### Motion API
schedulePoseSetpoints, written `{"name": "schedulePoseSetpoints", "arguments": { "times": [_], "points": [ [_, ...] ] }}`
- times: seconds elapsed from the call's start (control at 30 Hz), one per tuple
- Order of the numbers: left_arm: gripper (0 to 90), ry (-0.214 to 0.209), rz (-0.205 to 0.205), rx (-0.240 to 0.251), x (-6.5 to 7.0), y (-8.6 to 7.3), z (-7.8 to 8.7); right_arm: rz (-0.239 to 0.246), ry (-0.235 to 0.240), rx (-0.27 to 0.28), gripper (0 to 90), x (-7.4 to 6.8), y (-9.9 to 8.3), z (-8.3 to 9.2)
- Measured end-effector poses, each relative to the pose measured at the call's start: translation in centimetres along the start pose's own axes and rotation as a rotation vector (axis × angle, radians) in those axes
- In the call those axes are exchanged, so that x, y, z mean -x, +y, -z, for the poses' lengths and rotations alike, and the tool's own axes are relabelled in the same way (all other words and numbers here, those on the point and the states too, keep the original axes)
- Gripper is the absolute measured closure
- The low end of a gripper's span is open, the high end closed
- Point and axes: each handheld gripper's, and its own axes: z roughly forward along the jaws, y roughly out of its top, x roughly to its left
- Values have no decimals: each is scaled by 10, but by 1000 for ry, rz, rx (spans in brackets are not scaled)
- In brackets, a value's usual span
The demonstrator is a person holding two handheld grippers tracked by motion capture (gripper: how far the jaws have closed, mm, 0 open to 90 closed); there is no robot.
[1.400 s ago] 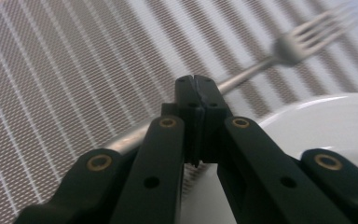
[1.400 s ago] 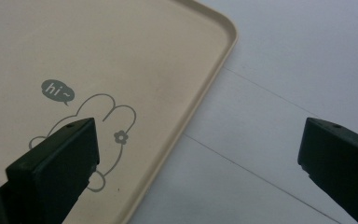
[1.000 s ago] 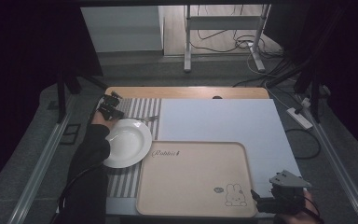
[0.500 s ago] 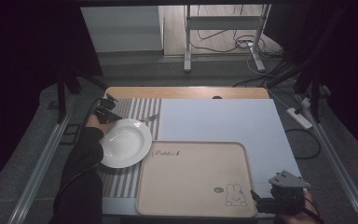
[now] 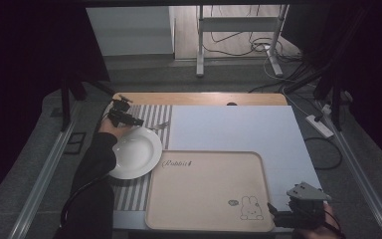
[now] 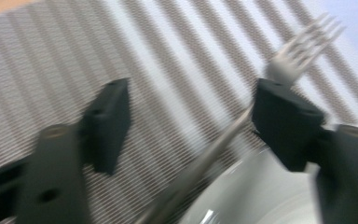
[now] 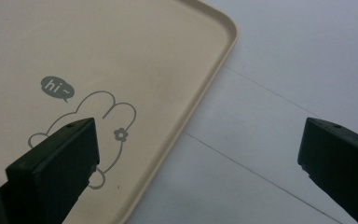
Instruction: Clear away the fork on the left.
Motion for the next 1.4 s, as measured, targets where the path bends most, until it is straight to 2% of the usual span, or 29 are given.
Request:
{"name": "schedulePoseSetpoints", "arguments": {
  "times": [0.1, 0.17, 0.23, 0.4, 0.5, 0.53, 0.6, 0.67, 0.83, 0.93, 1.0, 1.1, 1.17, 1.23, 1.3, 1.4],
  "points": [
    [124, -48, -11, -26, 8, 6, -12, 0, 2, 0, 0, 0, 0, 0],
    [37, -52, -24, -39, 13, 9, -18, 0, 1, 1, 0, 0, 0, 0],
    [0, -58, -29, -55, 16, 12, -23, 0, 2, 1, 0, 0, 0, 0],
    [0, 3, -60, -117, 25, 20, -37, 3, 4, 1, 0, 0, 0, 0],
    [12, 56, -101, -135, 31, 23, -41, 2, 4, 2, 0, 0, 0, 0],
    [33, 76, -119, -144, 32, 24, -41, 3, 5, 2, 0, 0, 0, 0],
    [59, 74, -131, -149, 31, 25, -40, 2, 5, 3, 0, 0, 0, 0],
    [139, 68, -129, -141, 28, 24, -36, 5, 5, 3, 0, 0, -1, 1],
    [412, 71, -121, -114, 14, 16, -24, 10, 6, 2, 0, 0, -1, 1],
    [610, 65, -108, -115, 5, 12, -19, 12, 6, 0, 0, 0, -1, 1],
    [706, 59, -96, -118, 1, 9, -16, 14, 6, 1, 0, 0, -1, 1],
    [776, 38, -82, -114, -6, 5, -13, 15, 6, 0, 0, -1, -1, 0],
    [788, 19, -68, -108, -8, 3, -12, 15, 7, -1, 0, -1, -1, 0],
    [815, 2, -80, -119, -9, 3, -10, 16, 6, -2, 0, -1, -1, 0],
    [841, 2, -75, -121, -10, 2, -9, 18, 4, -2, 0, -1, -1, 0],
    [842, 6, -56, -97, -15, -2, -4, 17, 4, -2, 0, -1, 0, 0]
  ]
}}
